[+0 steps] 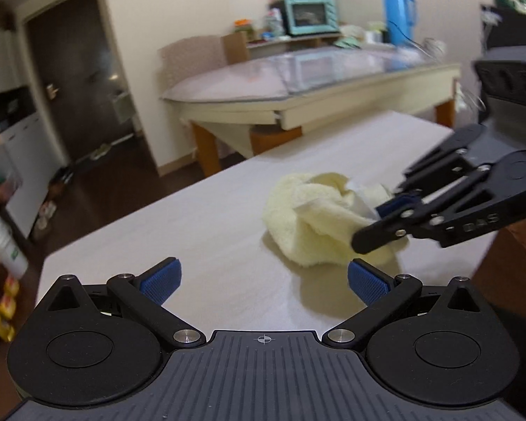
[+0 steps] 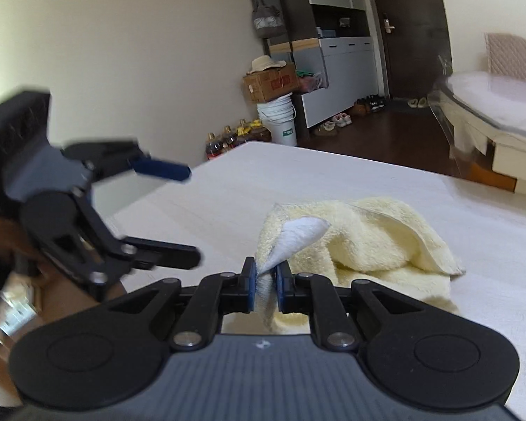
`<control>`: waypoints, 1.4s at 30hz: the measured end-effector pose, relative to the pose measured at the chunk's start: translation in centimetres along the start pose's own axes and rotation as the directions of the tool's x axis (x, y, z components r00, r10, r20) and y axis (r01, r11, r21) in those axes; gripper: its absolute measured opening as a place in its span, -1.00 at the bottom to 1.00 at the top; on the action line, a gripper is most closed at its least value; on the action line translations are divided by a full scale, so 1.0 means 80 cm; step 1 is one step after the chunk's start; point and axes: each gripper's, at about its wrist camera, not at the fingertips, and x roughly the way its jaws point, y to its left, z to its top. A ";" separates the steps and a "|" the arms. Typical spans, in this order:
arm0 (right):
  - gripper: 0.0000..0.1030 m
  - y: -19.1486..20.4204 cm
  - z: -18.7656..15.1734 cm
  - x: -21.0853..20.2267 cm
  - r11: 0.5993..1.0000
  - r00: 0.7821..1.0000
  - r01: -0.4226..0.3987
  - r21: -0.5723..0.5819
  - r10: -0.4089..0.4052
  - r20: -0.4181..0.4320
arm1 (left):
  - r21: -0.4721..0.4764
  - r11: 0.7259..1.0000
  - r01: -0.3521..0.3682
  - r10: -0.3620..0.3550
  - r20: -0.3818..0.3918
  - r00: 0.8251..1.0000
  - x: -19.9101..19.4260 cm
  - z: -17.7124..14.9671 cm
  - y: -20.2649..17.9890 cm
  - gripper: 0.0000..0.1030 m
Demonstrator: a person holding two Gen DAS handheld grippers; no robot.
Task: Fold towel
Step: 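Grasp another towel corner with the left tool while the right tool lifts its corner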
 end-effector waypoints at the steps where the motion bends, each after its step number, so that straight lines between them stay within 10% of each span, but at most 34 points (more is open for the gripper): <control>1: -0.74 0.005 -0.001 0.004 1.000 1.000 0.000 -0.011 0.000 -0.009 | 0.006 1.000 0.007 -0.006 -0.008 1.000 -0.002 0.000 0.002 1.00; 13: -0.30 0.053 -0.047 -0.024 0.987 0.994 0.081 -0.140 -0.091 -0.062 | -0.027 0.988 0.152 -0.153 -0.055 0.987 0.048 0.031 -0.002 1.00; 15: 0.02 0.052 -0.054 -0.039 0.983 0.991 0.114 -0.141 -0.122 -0.048 | -0.029 0.983 0.180 -0.181 -0.050 0.982 0.061 0.041 -0.006 1.00; 23: 0.13 0.047 -0.084 -0.086 0.974 0.978 0.201 -0.102 -0.205 -0.028 | 0.091 0.964 0.249 -0.246 -0.038 0.968 0.119 0.095 -0.045 0.96; 27: 0.14 0.021 -0.076 -0.087 0.970 0.970 0.240 -0.049 -0.241 -0.019 | 0.232 0.938 0.258 -0.245 -0.083 0.966 0.154 0.115 -0.074 0.39; 34: 0.33 -0.009 -0.076 -0.102 0.961 0.961 0.278 0.015 -0.278 0.004 | 0.416 0.871 0.260 -0.209 -0.166 0.964 0.195 0.119 -0.101 0.07; 37: 0.34 -0.021 -0.078 -0.104 0.958 0.959 0.282 0.044 -0.283 0.002 | 0.446 0.849 0.281 -0.200 -0.222 0.954 0.207 0.117 -0.108 -0.64; 42: 0.40 -0.041 -0.072 -0.103 0.957 0.959 0.281 0.076 -0.283 0.014 | 0.382 0.878 0.289 -0.228 -0.199 0.953 0.199 0.124 -0.096 -0.83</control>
